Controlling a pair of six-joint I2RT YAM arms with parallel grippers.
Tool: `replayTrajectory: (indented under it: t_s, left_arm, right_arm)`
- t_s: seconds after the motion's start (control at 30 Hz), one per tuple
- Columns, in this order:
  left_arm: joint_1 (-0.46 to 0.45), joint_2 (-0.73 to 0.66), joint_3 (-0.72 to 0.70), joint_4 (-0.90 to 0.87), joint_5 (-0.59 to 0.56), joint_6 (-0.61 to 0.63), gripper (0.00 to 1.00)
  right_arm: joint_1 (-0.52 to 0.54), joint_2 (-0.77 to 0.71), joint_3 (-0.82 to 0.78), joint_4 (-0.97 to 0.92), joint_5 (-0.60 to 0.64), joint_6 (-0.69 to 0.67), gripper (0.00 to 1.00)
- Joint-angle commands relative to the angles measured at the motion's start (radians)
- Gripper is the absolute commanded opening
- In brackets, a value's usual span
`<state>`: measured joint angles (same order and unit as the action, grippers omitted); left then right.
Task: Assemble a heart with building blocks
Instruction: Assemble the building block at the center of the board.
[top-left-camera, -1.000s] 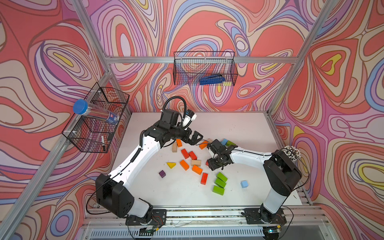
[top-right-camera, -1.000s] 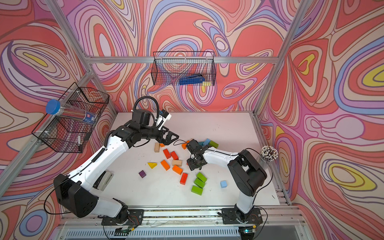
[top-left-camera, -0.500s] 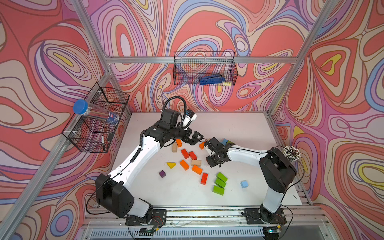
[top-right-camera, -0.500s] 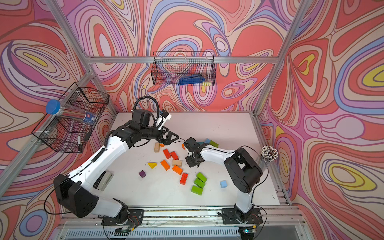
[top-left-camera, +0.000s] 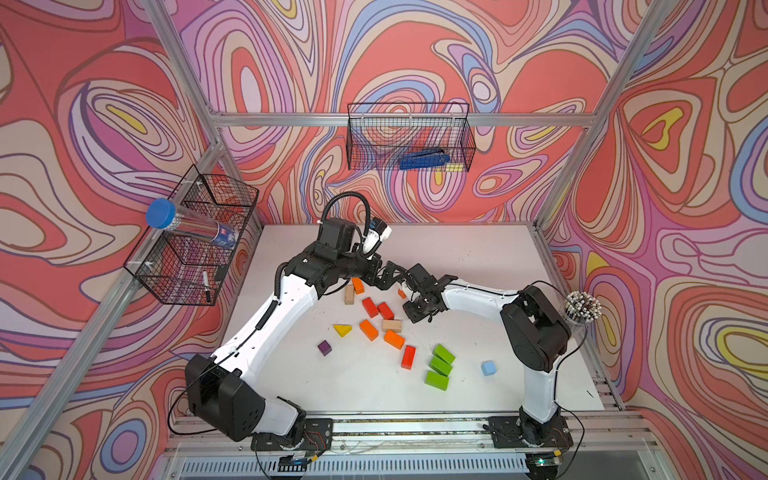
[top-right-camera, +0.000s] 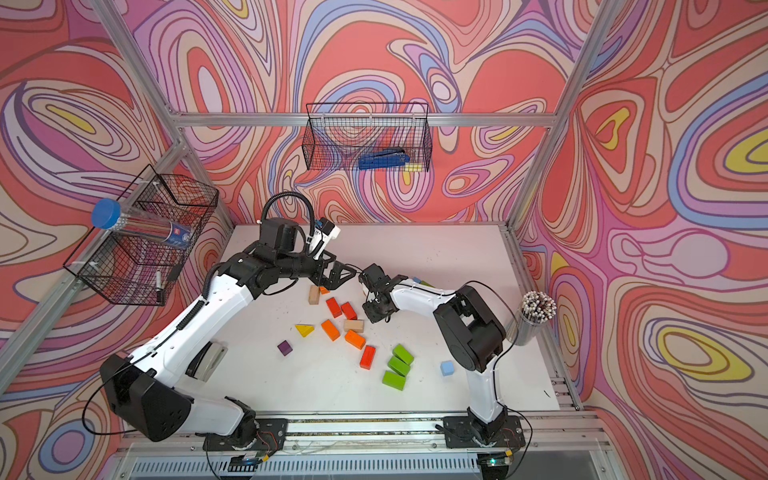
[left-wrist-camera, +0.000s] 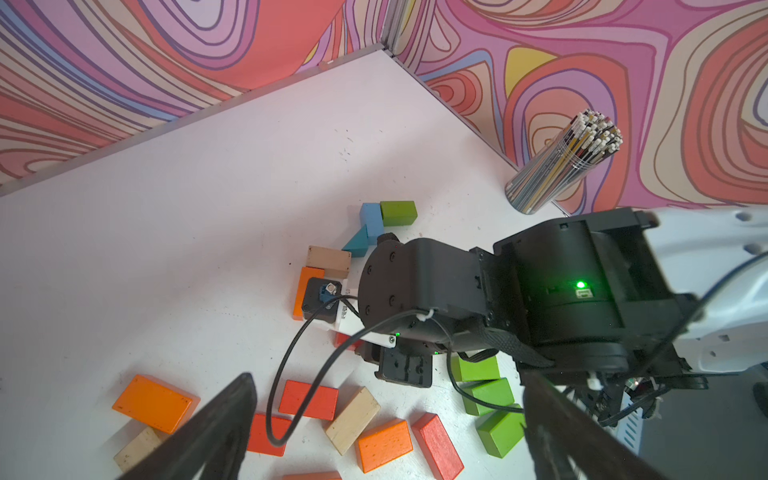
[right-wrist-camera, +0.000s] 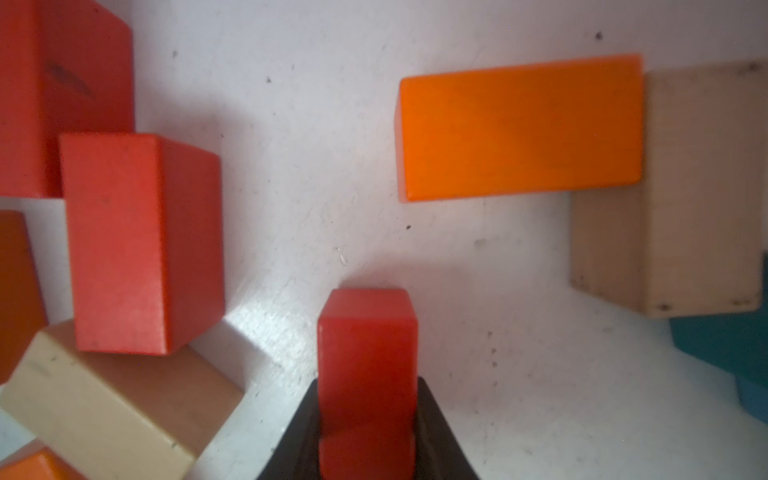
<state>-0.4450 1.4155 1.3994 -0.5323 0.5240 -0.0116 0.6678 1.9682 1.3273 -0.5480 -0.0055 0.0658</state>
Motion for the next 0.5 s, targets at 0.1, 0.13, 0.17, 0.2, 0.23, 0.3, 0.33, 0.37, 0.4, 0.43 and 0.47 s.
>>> replayTrajectory:
  t_s: [0.1,0.13,0.17,0.2,0.23,0.3,0.33,0.37,0.4,0.43,0.47]
  left_arm:
    - [0.004,-0.028,-0.013,0.03,-0.018,0.016,1.0]
    - [0.004,-0.027,-0.013,0.029,-0.017,0.015,1.0]
    - [0.004,-0.026,-0.013,0.032,-0.012,0.015,0.99]
    - [0.005,-0.026,-0.013,0.032,-0.01,0.013,1.0]
    - [0.003,-0.024,-0.013,0.031,-0.009,0.013,0.99]
    - [0.005,-0.024,-0.013,0.032,-0.009,0.013,1.0]
    - [0.004,-0.024,-0.013,0.031,-0.009,0.013,1.0]
    - [0.004,-0.024,-0.013,0.031,-0.009,0.013,0.99]
    - [0.003,-0.023,-0.013,0.032,-0.009,0.013,1.0]
    - [0.005,-0.023,-0.013,0.031,-0.008,0.013,0.99]
    - [0.004,-0.021,-0.013,0.031,-0.007,0.012,0.99]
  right_arm:
    - [-0.032,0.044,0.042,-0.025,-0.006,-0.039,0.24]
    - [-0.036,0.048,0.047,-0.028,-0.007,-0.045,0.24]
    - [-0.038,0.05,0.053,-0.032,-0.008,-0.053,0.24]
    - [-0.041,0.055,0.059,-0.036,-0.008,-0.058,0.24]
    - [-0.044,0.06,0.065,-0.039,-0.008,-0.064,0.24]
    - [-0.051,0.068,0.074,-0.048,-0.007,-0.069,0.24]
    - [-0.053,0.069,0.078,-0.049,-0.007,-0.073,0.24]
    - [-0.057,0.071,0.08,-0.049,-0.009,-0.076,0.25]
    - [-0.06,0.073,0.084,-0.049,-0.012,-0.078,0.25]
    - [-0.063,0.075,0.087,-0.05,-0.014,-0.077,0.25]
    - [-0.065,0.078,0.091,-0.049,-0.013,-0.08,0.25]
